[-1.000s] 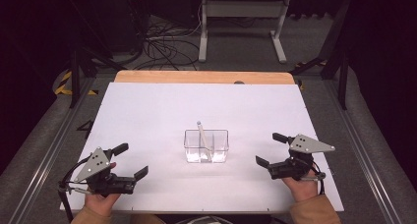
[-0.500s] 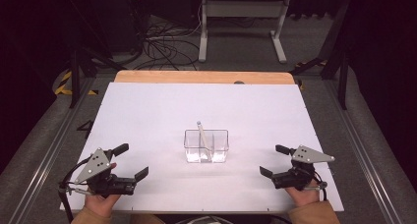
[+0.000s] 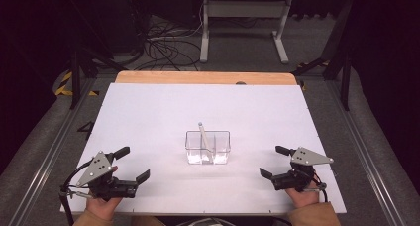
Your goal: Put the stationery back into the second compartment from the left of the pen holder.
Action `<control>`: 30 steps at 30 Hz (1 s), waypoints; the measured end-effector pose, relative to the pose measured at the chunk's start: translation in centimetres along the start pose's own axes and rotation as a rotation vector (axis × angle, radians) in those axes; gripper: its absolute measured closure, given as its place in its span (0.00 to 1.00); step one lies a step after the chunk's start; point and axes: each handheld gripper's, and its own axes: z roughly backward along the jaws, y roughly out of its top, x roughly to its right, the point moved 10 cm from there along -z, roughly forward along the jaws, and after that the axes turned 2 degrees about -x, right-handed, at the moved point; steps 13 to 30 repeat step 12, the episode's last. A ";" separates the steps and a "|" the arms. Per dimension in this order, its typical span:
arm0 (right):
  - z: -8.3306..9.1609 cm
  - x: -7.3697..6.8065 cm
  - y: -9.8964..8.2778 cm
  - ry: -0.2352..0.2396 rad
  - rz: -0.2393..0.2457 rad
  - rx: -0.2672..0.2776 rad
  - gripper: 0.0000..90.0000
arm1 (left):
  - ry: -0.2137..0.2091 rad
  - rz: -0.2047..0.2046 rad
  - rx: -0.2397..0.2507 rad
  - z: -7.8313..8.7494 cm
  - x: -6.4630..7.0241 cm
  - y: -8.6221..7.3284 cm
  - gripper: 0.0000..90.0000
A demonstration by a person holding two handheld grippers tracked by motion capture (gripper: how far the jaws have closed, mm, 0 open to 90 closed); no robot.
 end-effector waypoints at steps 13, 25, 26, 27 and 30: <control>0.6 0.0 0.5 0.017 -0.016 0.022 0.00 | -0.032 0.043 -0.007 0.1 0.1 -0.1 0.01; 0.6 0.0 0.5 0.017 -0.016 0.022 0.00 | -0.032 0.043 -0.007 0.1 0.1 -0.1 0.01; 0.6 0.0 0.5 0.017 -0.016 0.022 0.00 | -0.032 0.043 -0.007 0.1 0.1 -0.1 0.01; 0.6 0.0 0.5 0.017 -0.016 0.022 0.00 | -0.032 0.043 -0.007 0.1 0.1 -0.1 0.01; 0.6 0.0 0.5 0.017 -0.016 0.022 0.00 | -0.032 0.043 -0.007 0.1 0.1 -0.1 0.01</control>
